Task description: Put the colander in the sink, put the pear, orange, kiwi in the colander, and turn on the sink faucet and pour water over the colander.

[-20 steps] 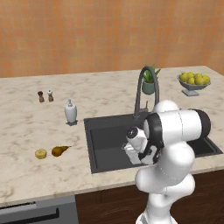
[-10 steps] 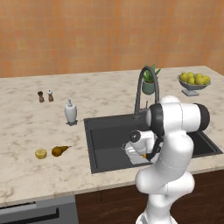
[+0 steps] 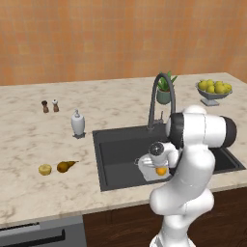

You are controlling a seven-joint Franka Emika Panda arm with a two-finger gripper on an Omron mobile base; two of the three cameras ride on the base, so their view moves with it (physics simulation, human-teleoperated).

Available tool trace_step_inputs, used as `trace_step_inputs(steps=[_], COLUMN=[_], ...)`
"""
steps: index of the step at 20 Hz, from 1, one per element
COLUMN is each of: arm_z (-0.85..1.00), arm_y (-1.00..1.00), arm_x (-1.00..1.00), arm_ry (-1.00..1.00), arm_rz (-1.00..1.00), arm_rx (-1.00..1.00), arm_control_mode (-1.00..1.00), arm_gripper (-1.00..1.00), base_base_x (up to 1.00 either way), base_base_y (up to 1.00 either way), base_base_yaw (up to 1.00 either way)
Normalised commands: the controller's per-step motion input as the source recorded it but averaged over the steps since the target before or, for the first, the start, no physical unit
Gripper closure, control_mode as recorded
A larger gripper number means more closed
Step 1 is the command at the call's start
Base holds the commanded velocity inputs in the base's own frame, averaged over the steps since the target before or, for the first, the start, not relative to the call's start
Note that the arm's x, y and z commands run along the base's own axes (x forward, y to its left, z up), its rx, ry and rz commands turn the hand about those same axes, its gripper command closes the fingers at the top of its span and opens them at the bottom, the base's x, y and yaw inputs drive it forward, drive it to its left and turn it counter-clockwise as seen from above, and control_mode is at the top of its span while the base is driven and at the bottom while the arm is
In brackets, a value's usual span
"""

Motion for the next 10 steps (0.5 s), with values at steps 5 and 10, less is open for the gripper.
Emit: trace_step_inputs(steps=[5,10], arm_z=[0.34,0.84], arm_y=[0.11,0.58], arm_x=[-0.03,-0.20], arm_ry=[-0.21,-0.29], arm_rz=[0.00,0.00], arm_rx=[0.08,0.06], arm_control_mode=[-1.00,-1.00], arm_gripper=[-1.00,-1.00], base_base_x=[0.00,0.00], base_base_y=[0.00,0.00], base_base_yaw=[0.00,0.00])
